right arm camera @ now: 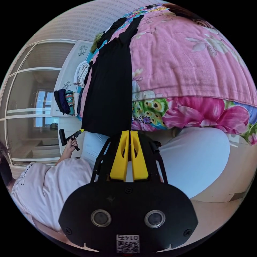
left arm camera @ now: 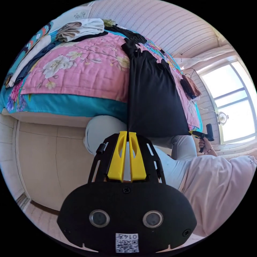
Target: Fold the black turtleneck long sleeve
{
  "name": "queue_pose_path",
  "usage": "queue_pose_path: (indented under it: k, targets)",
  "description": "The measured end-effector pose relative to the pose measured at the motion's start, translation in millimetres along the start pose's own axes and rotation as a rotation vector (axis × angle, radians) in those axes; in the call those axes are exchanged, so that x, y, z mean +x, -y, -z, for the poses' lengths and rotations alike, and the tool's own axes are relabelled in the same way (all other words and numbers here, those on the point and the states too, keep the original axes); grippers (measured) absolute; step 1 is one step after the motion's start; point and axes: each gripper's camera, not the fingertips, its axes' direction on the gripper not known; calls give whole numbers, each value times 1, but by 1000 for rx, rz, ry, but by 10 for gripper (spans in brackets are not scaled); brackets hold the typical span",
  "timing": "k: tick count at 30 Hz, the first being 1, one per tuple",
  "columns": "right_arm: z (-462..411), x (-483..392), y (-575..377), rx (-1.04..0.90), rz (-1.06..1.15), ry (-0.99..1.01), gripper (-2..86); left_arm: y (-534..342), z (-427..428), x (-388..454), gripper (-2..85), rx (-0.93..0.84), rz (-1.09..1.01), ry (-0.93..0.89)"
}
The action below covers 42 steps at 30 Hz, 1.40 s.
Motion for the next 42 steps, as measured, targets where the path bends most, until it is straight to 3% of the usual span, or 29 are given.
queue_pose_path:
  k: [13, 19, 24, 29, 34, 37, 39, 42]
  targets:
    - [-39, 3, -1, -16, -127, -101, 2, -16, -40, -17, -9, 12, -35, 232]
    - [-23, -8, 10, 114, -62, -138, 16, 21, -81, 29, -8, 53, -271, 278]
    - [-10, -30, 86, 232, 90, -206, 59, 122, -175, 101, -2, 106, -551, 209]
    - [-9, -37, 239, 376, 154, -242, 78, 249, -308, 173, 22, 78, -706, 123]
    - [-28, -5, 374, 477, 16, -185, 95, 354, -440, 221, 43, 34, -648, 122]
    - [-52, 15, 416, 476, -41, -102, 97, 375, -526, 228, 44, -140, -618, 157]
    - [-62, 24, 422, 411, -59, -115, 44, 370, -555, 221, 36, -96, -612, 136]
    - [-32, 37, 370, 521, -45, 6, 17, 370, -567, 225, 21, -131, -591, 116]
